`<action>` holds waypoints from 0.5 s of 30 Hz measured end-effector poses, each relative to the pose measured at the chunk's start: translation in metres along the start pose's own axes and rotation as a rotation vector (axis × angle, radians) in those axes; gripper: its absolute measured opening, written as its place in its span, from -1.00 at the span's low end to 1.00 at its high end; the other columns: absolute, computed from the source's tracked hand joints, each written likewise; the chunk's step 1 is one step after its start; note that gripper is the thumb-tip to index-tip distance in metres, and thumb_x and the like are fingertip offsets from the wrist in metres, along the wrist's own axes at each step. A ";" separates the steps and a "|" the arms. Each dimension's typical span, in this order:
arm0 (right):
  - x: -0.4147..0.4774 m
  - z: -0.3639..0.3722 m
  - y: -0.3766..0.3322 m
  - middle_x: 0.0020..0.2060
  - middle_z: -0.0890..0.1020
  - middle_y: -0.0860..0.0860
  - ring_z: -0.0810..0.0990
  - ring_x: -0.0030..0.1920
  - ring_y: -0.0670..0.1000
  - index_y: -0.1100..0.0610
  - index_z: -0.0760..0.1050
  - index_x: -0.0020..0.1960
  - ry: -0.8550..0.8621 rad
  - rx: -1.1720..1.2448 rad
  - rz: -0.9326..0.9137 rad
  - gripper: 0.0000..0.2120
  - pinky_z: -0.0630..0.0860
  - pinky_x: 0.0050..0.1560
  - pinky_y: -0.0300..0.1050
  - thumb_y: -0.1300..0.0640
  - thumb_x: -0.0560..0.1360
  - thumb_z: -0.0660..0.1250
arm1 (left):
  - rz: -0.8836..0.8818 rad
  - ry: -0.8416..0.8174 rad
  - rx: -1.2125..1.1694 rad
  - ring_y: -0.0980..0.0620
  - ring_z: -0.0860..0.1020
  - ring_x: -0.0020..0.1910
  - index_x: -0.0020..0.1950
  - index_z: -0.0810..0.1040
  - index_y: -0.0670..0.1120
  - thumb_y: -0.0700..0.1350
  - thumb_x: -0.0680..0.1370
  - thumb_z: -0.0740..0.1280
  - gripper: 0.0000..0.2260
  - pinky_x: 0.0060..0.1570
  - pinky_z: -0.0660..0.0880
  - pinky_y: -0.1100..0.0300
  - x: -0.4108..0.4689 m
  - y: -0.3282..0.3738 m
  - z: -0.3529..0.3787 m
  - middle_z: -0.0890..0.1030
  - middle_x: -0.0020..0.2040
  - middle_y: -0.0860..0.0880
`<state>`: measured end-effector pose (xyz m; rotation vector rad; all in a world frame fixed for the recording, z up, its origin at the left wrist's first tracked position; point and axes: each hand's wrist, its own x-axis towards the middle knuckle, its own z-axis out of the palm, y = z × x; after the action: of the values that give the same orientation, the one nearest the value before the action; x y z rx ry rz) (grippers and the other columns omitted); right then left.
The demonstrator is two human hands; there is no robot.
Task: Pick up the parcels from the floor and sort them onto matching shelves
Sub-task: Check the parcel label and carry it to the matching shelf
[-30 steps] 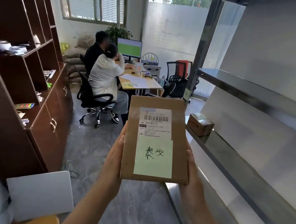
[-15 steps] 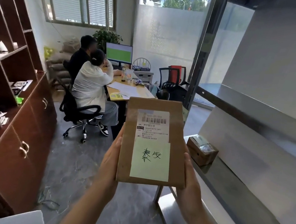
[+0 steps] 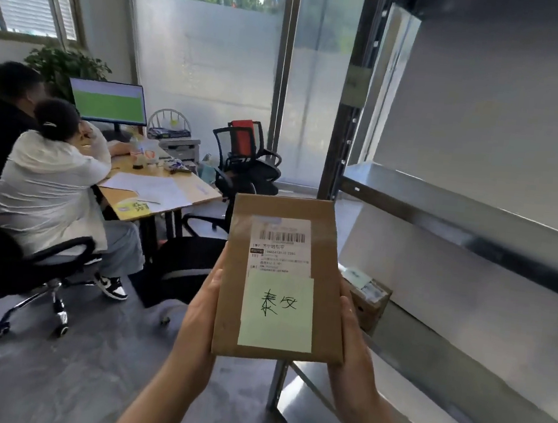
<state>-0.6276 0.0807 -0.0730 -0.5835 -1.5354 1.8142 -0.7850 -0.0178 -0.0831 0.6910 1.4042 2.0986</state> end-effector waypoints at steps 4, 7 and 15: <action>0.015 0.037 0.005 0.29 0.60 -0.24 0.59 0.24 -0.26 -0.21 0.38 0.44 0.105 -0.001 -0.043 -0.48 0.55 0.01 -0.45 -0.21 0.50 0.09 | -0.020 -0.111 0.003 -0.08 0.53 0.43 0.54 0.43 0.12 0.10 0.69 0.12 -0.59 0.45 0.39 -0.22 0.040 0.003 -0.033 0.55 0.46 -0.01; 0.026 0.055 0.012 0.25 0.61 -0.31 0.59 0.21 -0.30 -0.25 0.37 0.42 0.170 -0.005 -0.054 -0.52 0.57 0.08 -0.37 -0.18 0.51 0.06 | -0.029 -0.163 0.001 -0.07 0.44 0.51 0.53 0.43 0.16 0.15 0.68 0.17 -0.59 0.51 0.30 -0.25 0.062 0.000 -0.050 0.50 0.51 0.02; 0.071 0.073 0.016 0.24 0.61 -0.30 0.60 0.22 -0.26 -0.29 0.34 0.41 0.212 -0.064 -0.042 -0.57 0.57 0.04 -0.37 -0.16 0.56 0.03 | -0.124 -0.185 -0.048 -0.06 0.56 0.40 0.50 0.47 0.14 0.12 0.67 0.15 -0.60 0.43 0.41 -0.20 0.113 -0.009 -0.062 0.58 0.43 0.00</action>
<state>-0.7307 0.0835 -0.0675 -0.7443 -1.4547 1.6204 -0.9080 0.0194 -0.0977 0.7388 1.2585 1.9138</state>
